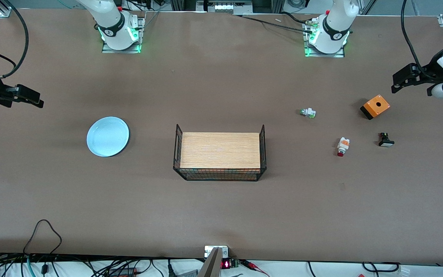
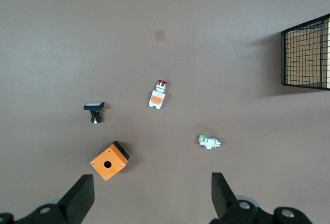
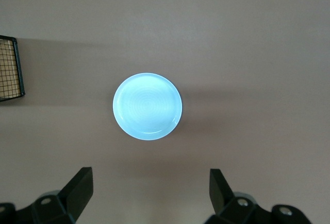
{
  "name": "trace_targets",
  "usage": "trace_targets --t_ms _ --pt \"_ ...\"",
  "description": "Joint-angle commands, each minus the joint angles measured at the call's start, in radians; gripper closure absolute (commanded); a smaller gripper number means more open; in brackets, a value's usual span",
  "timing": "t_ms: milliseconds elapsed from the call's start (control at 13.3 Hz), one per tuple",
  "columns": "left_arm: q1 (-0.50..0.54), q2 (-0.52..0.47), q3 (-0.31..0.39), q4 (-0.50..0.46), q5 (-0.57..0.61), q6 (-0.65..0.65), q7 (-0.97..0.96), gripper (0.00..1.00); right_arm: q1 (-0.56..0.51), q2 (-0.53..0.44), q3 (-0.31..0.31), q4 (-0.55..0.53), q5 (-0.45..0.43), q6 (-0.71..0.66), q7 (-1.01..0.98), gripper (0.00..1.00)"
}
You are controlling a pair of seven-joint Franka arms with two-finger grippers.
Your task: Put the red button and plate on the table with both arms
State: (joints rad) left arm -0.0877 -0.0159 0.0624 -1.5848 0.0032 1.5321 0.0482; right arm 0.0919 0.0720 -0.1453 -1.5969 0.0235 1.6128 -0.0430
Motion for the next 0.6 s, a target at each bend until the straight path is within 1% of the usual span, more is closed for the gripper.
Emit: trace_targets --t_ms 0,525 --pt "0.000 0.013 -0.003 0.032 0.006 -0.026 0.002 0.00 0.003 -0.006 0.010 0.005 -0.019 0.007 0.015 0.00" --pt "0.002 0.013 -0.001 0.032 0.006 -0.026 0.002 0.00 -0.008 -0.006 0.003 -0.002 -0.017 0.006 0.002 0.00"
